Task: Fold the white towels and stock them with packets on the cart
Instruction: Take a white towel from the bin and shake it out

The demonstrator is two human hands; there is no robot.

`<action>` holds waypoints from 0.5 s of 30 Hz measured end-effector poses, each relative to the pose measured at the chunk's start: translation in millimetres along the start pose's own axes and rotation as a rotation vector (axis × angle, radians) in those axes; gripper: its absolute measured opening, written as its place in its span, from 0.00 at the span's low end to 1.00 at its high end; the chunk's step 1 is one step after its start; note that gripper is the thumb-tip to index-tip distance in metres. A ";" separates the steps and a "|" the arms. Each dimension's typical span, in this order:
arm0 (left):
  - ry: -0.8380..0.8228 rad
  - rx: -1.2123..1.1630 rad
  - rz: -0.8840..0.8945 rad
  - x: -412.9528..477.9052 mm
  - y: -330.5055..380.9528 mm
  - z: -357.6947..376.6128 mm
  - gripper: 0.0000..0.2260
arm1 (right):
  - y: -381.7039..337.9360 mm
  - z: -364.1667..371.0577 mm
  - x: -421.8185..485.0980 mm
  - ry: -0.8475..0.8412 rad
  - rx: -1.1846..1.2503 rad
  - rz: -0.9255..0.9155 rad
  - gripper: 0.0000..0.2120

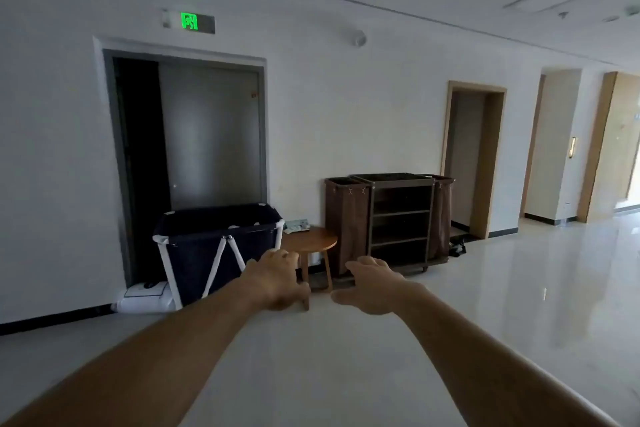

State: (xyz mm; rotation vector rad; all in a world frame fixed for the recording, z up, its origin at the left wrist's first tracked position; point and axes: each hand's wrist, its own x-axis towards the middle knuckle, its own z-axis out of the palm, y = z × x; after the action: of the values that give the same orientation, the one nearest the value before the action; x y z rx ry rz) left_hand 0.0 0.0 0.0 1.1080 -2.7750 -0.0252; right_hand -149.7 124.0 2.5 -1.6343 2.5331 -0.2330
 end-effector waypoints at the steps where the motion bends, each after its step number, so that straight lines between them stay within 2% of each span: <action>1: -0.005 0.010 -0.007 2.0 -2.2 1.9 0.31 | -0.4 2.2 5.6 0.000 0.001 -0.002 0.39; 9: -0.025 0.001 -0.036 64.7 -51.7 19.7 0.31 | -16.1 17.7 91.5 -0.018 -0.035 -0.015 0.39; 15: -0.019 -0.057 -0.006 137.8 -97.2 15.1 0.27 | -39.2 17.0 175.3 0.011 -0.010 0.012 0.39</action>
State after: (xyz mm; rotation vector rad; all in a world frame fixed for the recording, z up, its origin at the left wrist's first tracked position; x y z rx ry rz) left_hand -34.3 -165.7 -3.3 1.1076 -2.7691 -0.1156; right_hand -183.6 -52.8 -9.4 -1.6258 2.5556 -0.2295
